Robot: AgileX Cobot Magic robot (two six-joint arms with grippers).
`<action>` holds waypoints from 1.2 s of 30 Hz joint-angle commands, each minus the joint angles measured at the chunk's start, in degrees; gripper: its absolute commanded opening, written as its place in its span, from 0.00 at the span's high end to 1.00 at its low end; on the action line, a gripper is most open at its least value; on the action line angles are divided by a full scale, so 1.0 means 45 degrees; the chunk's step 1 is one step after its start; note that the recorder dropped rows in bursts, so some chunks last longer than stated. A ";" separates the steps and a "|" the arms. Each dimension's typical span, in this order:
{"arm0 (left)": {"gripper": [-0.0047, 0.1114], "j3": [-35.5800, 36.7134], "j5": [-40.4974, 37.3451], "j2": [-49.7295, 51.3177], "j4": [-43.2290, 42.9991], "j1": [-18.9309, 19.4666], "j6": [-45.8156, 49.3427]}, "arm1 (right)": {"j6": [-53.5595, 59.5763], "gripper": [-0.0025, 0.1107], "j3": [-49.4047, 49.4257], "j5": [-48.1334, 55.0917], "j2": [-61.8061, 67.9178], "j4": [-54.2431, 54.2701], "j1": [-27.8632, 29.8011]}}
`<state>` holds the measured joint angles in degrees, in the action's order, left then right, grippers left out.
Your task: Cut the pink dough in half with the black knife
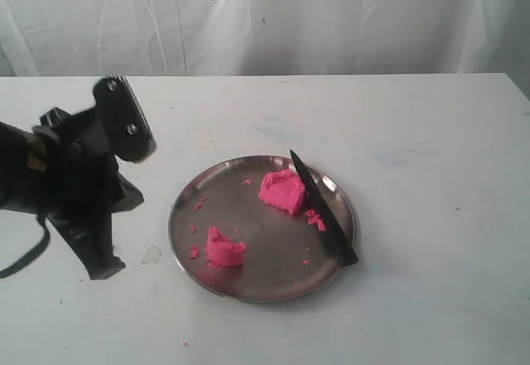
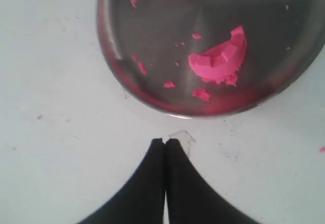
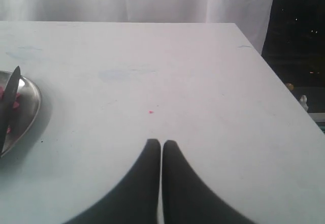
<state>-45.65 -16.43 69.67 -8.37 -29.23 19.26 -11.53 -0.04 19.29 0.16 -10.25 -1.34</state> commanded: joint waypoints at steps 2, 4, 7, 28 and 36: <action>0.96 0.0076 -0.0074 -0.3897 0.0132 0.1284 -0.0016 | -0.0076 0.97 0.0010 0.0029 -0.0035 0.0025 -0.0082; 0.96 0.0076 0.0176 -0.5514 0.0132 0.2197 -0.0016 | -0.0076 0.97 0.0010 0.0029 -0.0035 0.0025 -0.0082; 0.96 0.0076 0.0864 -0.7946 0.0071 0.3661 -0.0016 | -0.0076 0.97 0.0010 0.0029 -0.0035 0.0025 -0.0082; 0.96 0.3100 1.6963 -1.3190 0.1072 0.5188 0.0769 | -0.0076 0.97 0.0010 -0.0002 -0.0035 0.0025 -0.0079; 0.96 0.8320 1.9198 -1.4889 0.3749 0.5212 0.1103 | -0.0076 0.97 0.0010 -0.0002 -0.0035 0.0025 -0.0079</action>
<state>-14.59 67.58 5.81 5.47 -6.05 23.44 -11.53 -0.04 19.40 0.16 -10.15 -1.34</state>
